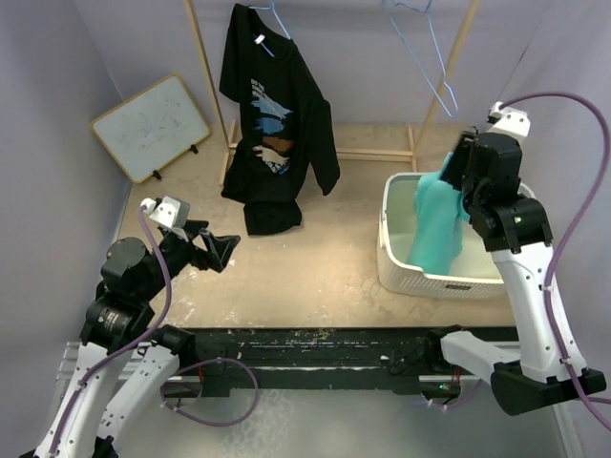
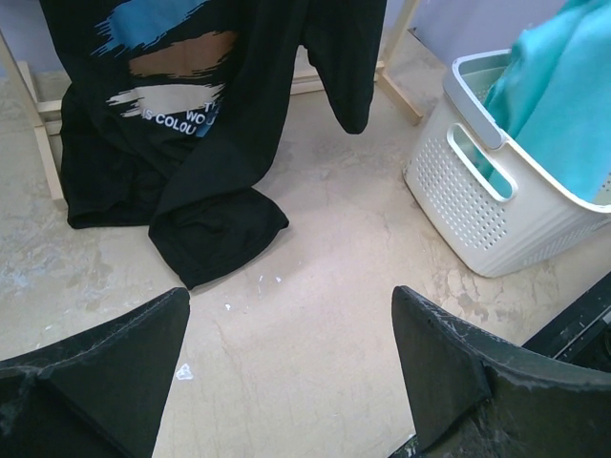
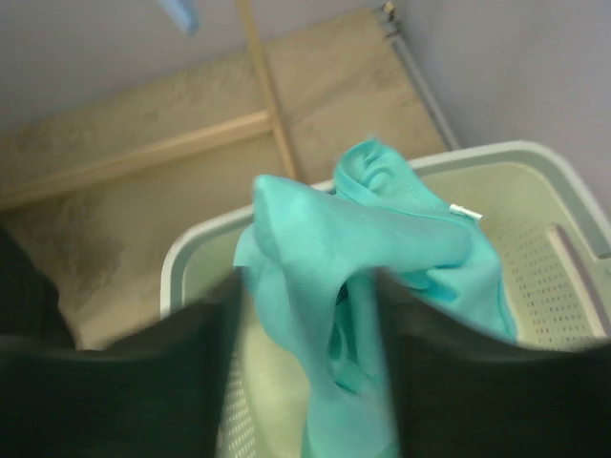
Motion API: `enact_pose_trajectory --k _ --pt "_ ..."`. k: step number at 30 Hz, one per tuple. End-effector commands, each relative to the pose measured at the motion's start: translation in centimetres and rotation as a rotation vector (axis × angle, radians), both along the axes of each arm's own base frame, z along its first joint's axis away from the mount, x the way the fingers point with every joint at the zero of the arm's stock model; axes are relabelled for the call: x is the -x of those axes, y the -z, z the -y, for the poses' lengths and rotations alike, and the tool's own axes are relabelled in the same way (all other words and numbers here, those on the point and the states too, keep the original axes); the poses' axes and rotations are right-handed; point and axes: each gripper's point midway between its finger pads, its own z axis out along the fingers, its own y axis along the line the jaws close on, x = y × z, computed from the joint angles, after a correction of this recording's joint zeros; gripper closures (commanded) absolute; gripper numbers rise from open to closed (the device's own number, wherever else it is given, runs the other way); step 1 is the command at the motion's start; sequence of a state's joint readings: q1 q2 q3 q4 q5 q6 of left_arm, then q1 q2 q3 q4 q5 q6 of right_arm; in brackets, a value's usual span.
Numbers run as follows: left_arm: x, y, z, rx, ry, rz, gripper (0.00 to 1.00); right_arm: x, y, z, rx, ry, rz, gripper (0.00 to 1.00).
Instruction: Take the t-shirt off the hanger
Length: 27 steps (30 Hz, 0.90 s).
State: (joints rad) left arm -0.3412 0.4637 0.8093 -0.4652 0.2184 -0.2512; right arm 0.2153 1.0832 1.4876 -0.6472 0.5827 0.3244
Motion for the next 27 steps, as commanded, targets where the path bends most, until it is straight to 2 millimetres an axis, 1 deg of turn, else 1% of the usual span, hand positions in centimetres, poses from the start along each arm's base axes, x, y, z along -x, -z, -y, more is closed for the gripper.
enact_pose_trajectory --k 1,2,3,6,7,8,11,12,13,14,15,18,20,22,23,25,27 --pt "-0.2 -0.9 0.7 0.026 0.029 0.025 0.11 1.1 2.6 -4.3 -0.099 -0.245 -0.125 0.18" --pt "-0.2 -0.9 0.7 0.026 0.030 0.023 0.11 1.3 2.5 -4.4 -0.103 -0.251 -0.133 0.15" --pt "-0.2 -0.9 0.7 0.026 0.030 0.023 0.11 1.5 2.1 -4.4 -0.104 -0.249 -0.123 0.15" --pt "-0.1 -0.9 0.7 0.026 0.030 0.023 0.11 2.2 -0.4 -4.7 -0.104 -0.288 -0.052 0.16" --pt "-0.2 -0.9 0.7 0.025 0.029 0.023 0.11 2.5 -1.4 -5.2 -0.118 -0.324 -0.026 0.18" --pt "-0.2 -0.8 0.6 0.025 0.026 0.023 0.11 2.7 -2.4 -6.4 -0.139 -0.392 0.004 0.21" --pt "-0.2 -0.8 0.6 0.024 0.023 0.022 0.11 3.3 -6.2 -11.7 -0.196 -0.703 0.129 0.29" --pt "-0.3 -0.8 0.6 0.024 0.022 0.022 0.11 3.2 -7.3 -12.8 -0.213 -0.766 0.163 0.33" --pt "-0.3 -0.9 0.6 0.024 0.023 0.022 0.11 2.8 -8.2 -13.6 -0.223 -0.804 0.184 0.37" --pt "-0.3 -0.8 0.6 0.023 0.023 0.021 0.11 2.0 -9.4 -14.5 -0.229 -0.846 0.202 0.45" --pt "-0.3 -0.8 0.6 0.023 0.024 0.020 0.11 1.3 -10.4 -15.0 -0.231 -0.869 0.215 0.48" --pt "-0.3 -0.7 0.6 0.022 0.023 0.018 0.11 -1.2 -12.9 -17.4 -0.234 -0.942 0.253 0.48" --pt "-0.4 -0.7 0.5 0.021 0.018 0.018 0.11 -3.0 -14.0 -19.5 -0.228 -0.978 0.252 0.46" --pt "-0.4 -0.6 0.4 0.020 0.013 0.016 0.11 -4.6 -15.2 -21.7 -0.188 -0.992 0.260 0.41" --pt "-0.4 -0.7 0.4 0.020 0.008 0.018 0.11 -5.4 -16.0 -22.5 -0.169 -0.993 0.271 0.39" --pt "-0.4 -0.7 0.3 0.021 0.004 0.017 0.11 -7.7 -16.3 -23.5 -0.160 -0.989 0.270 0.33" --pt "-0.4 -0.7 0.2 0.021 0.000 0.019 0.11 -9.9 -16.6 -24.0 -0.145 -0.971 0.293 0.27"
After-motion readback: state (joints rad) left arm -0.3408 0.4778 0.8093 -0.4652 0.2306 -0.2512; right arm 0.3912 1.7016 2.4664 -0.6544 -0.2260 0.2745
